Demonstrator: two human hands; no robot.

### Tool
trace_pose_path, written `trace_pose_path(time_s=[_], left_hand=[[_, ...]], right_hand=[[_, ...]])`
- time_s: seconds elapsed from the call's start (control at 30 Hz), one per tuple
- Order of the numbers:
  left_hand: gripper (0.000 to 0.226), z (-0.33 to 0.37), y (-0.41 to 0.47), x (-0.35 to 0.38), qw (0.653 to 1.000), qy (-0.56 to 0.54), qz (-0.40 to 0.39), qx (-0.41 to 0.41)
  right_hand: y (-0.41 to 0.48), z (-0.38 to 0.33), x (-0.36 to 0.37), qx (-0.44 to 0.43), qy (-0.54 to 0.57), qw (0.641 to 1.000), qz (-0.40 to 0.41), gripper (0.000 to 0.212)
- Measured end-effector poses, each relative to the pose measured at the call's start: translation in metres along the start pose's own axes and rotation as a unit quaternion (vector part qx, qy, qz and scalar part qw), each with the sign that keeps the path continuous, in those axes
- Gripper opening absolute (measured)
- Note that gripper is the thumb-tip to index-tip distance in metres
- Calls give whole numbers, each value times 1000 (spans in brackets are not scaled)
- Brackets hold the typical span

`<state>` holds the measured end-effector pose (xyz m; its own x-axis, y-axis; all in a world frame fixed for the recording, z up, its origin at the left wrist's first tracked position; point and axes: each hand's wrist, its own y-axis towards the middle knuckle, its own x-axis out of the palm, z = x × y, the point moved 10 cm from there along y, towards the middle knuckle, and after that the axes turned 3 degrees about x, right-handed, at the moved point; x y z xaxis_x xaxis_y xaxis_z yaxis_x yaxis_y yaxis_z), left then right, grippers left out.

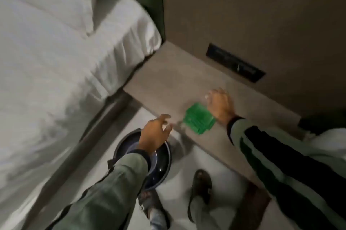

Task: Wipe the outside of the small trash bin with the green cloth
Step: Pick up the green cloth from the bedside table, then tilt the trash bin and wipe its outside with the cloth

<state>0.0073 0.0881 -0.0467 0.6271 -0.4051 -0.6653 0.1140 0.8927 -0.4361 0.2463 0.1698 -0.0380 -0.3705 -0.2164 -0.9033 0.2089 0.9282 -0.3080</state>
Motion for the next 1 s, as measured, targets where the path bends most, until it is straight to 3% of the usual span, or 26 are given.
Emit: trace_pose_path(time_s=[0.1, 0.17, 0.3, 0.47, 0.53, 0.6, 0.67, 0.7, 0.77, 0.8, 0.83, 0.9, 0.93, 1.0], left_hand=[[26, -58, -3, 55, 997, -66, -25, -45], [14, -85, -6, 73, 991, -122, -10, -52], [15, -121, 1, 93, 938, -312, 68, -132], [44, -107, 7, 121, 875, -435, 3, -213], [69, -100, 1, 128, 854, -468, -37, -225], [80, -93, 0, 138, 816, -522, -85, -234], [62, -84, -1, 145, 780, -574, -116, -220], [47, -82, -1, 147, 778, -582, -108, -211], [20, -85, -2, 147, 813, -544, -46, -204], [16, -86, -5, 148, 841, -501, -20, -205], [19, -84, -11, 151, 863, -461, -17, -207], [51, -69, -23, 166, 887, -394, -80, -227], [71, -61, -31, 177, 881, -381, -136, -245], [93, -66, -40, 185, 872, -355, -192, -277]], right_hand=[[23, 26, 58, 47, -31, 997, -43, 35], [38, 42, 86, 86, -42, 992, -81, 50], [62, 54, 121, 111, -36, 982, -145, 71], [36, 33, 126, 118, 154, 964, -181, 34], [17, 23, 123, 128, 224, 947, -192, 33], [-10, 22, 138, 158, 324, 903, -235, 34], [-45, 21, 161, 185, 422, 844, -276, 25], [-59, 23, 169, 182, 430, 843, -267, 22], [-87, 34, 188, 200, 403, 864, -225, 26], [-103, 35, 201, 220, 437, 844, -219, 31], [-123, 33, 215, 245, 495, 801, -233, 39], [-157, 31, 240, 295, 616, 678, -272, 56], [-170, 39, 251, 319, 649, 632, -280, 59], [-190, 65, 263, 377, 640, 619, -255, 55]])
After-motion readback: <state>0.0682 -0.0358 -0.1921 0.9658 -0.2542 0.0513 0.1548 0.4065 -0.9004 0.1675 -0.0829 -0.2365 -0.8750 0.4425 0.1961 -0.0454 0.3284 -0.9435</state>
